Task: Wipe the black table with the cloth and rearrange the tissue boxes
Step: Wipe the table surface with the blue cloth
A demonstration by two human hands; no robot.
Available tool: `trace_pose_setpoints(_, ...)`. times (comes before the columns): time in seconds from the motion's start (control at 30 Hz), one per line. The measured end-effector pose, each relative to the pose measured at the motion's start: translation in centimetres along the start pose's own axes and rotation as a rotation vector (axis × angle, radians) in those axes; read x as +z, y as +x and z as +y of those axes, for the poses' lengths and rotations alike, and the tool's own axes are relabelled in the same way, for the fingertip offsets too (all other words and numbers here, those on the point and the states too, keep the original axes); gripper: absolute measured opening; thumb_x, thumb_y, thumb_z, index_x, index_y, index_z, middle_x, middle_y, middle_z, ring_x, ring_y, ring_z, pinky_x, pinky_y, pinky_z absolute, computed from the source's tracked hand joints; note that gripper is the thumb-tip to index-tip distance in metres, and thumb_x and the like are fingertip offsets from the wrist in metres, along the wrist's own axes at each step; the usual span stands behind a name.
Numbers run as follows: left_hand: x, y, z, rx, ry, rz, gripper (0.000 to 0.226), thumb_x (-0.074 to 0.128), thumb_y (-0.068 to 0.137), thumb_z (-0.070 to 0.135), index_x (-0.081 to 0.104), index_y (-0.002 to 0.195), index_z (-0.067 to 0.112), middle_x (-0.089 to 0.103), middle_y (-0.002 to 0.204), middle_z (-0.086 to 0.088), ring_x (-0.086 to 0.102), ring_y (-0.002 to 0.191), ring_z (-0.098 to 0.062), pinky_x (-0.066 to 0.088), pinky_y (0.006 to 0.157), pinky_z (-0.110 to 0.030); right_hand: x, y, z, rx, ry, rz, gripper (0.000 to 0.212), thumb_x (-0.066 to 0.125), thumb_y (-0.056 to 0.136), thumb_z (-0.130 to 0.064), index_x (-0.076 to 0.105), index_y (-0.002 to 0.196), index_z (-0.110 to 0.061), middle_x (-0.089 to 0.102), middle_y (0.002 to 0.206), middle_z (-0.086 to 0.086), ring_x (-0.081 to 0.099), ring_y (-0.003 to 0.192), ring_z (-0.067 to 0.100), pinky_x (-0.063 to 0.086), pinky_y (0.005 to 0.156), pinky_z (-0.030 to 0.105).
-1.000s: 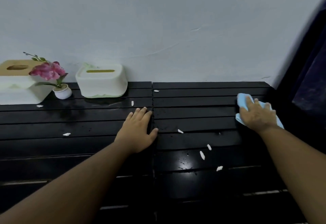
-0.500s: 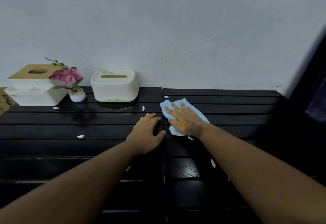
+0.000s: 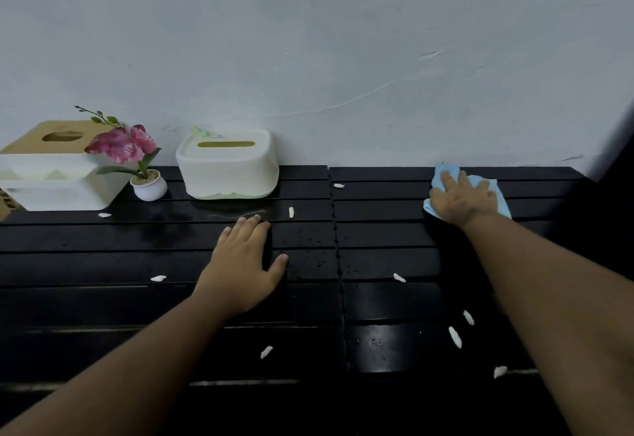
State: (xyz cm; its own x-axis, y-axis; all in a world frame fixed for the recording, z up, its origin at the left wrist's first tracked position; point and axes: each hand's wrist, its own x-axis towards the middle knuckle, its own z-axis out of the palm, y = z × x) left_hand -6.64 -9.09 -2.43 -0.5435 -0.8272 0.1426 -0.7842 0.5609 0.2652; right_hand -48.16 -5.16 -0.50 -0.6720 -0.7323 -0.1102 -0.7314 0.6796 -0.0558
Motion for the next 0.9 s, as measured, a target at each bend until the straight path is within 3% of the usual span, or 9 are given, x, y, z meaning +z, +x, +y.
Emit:
trace_pose_setpoints(0.13, 0.1, -0.1, -0.1, 0.016, -0.010, 0.003, 0.091, 0.018, 0.078, 0.070, 0.032, 0.149, 0.015, 0.024, 0.160, -0.005, 0.010, 0.151, -0.022, 0.006, 0.123, -0.042, 0.4, 0.0, -6.7, -0.267, -0.087, 0.036, 0.078, 0.011, 0.080, -0.065, 0.011, 0.152, -0.034, 0.010, 0.162, 0.005, 0.020, 0.141, 0.045, 0.019, 0.113, 0.059)
trace_pose_setpoints(0.23, 0.1, -0.1, 0.0, 0.019, -0.014, 0.007, 0.092, 0.016, 0.078, 0.070, 0.031, 0.150, 0.014, 0.023, 0.161, -0.006, 0.009, 0.151, -0.023, 0.005, 0.123, -0.042, 1.1, -0.7, -12.3, -0.419, -0.116, -0.008, 0.069, 0.016, 0.090, -0.059, 0.010, 0.153, -0.032, 0.006, 0.163, 0.001, 0.015, 0.143, 0.044, 0.018, 0.115, 0.054)
trace_pose_setpoints(0.33, 0.1, -0.1, 0.1, 0.022, -0.002, 0.004, 0.091, 0.016, 0.078, 0.069, 0.031, 0.149, 0.015, 0.023, 0.160, -0.006, 0.009, 0.151, -0.023, 0.005, 0.123, -0.042, 1.4, -1.7, -15.5, -0.454, -0.098, 0.058, 0.061, 0.022, 0.097, -0.051, 0.009, 0.153, -0.032, 0.010, 0.163, 0.001, 0.013, 0.144, 0.042, 0.016, 0.116, 0.051)
trace_pose_setpoints(0.6, -0.4, -0.3, 0.3, 0.001, -0.033, -0.012, 0.092, 0.019, 0.077, 0.070, 0.033, 0.148, 0.014, 0.026, 0.160, -0.007, 0.011, 0.150, -0.024, 0.007, 0.122, -0.044, 1.1, -4.6, -13.6, -0.610, -0.063, -0.047, 0.056, 0.023, 0.100, -0.039, 0.009, 0.154, -0.033, 0.011, 0.163, 0.002, 0.005, 0.148, 0.033, 0.007, 0.120, 0.047)
trace_pose_setpoints(0.7, -0.6, -0.4, 0.5, -0.004, -0.049, -0.022, 0.085, 0.028, 0.082, 0.066, 0.034, 0.148, 0.013, 0.026, 0.159, -0.007, 0.012, 0.150, -0.025, 0.007, 0.122, -0.044, 0.5, -7.7, -11.4, -0.693, -0.015, -0.019, 0.057, 0.023, 0.095, -0.038, 0.023, 0.151, -0.026, 0.024, 0.157, 0.011, 0.028, 0.138, 0.037, 0.021, 0.115, 0.050)
trace_pose_setpoints(0.77, -0.7, -0.4, 0.5, -0.008, -0.043, -0.028, 0.080, 0.033, 0.085, 0.062, 0.034, 0.148, 0.013, 0.026, 0.159, -0.007, 0.012, 0.150, -0.025, 0.007, 0.122, -0.043, 0.0, -9.9, -9.7, -0.806, -0.028, -0.014, 0.056, 0.025, 0.088, -0.031, 0.035, 0.141, -0.016, 0.036, 0.143, 0.010, 0.046, 0.111, 0.033, 0.035, 0.103, 0.045)
trace_pose_setpoints(0.8, -0.8, -0.5, 0.6, -0.007, -0.041, -0.029, 0.078, 0.035, 0.087, 0.060, 0.033, 0.148, 0.013, 0.026, 0.159, -0.007, 0.012, 0.150, -0.025, 0.007, 0.122, -0.043, 0.1, -10.6, -8.6, -0.842, -0.051, -0.082, 0.054, 0.027, 0.089, -0.028, 0.038, 0.141, -0.016, 0.038, 0.143, 0.009, 0.047, 0.112, 0.032, 0.033, 0.105, 0.044)
trace_pose_setpoints(0.83, -1.0, -0.6, 0.7, -0.008, -0.043, -0.032, 0.075, 0.038, 0.090, 0.059, 0.033, 0.148, 0.012, 0.025, 0.159, -0.007, 0.011, 0.150, -0.025, 0.007, 0.122, -0.042, 0.5, -10.8, -7.3, -0.903, -0.047, -0.102, 0.054, 0.029, 0.092, -0.030, 0.037, 0.145, -0.021, 0.036, 0.150, 0.007, 0.042, 0.126, 0.032, 0.025, 0.113, 0.043)
trace_pose_setpoints(0.9, -1.3, -0.9, 1.0, -0.026, -0.062, -0.042, 0.070, 0.044, 0.094, 0.054, 0.033, 0.149, 0.012, 0.024, 0.160, -0.007, 0.010, 0.150, -0.024, 0.006, 0.123, -0.040, 1.2, -11.3, -4.6, -0.970, 0.014, -0.162, 0.055, 0.030, 0.093, -0.044, 0.031, 0.148, -0.036, 0.026, 0.159, 0.001, 0.019, 0.147, 0.024, 0.009, 0.121, 0.044)
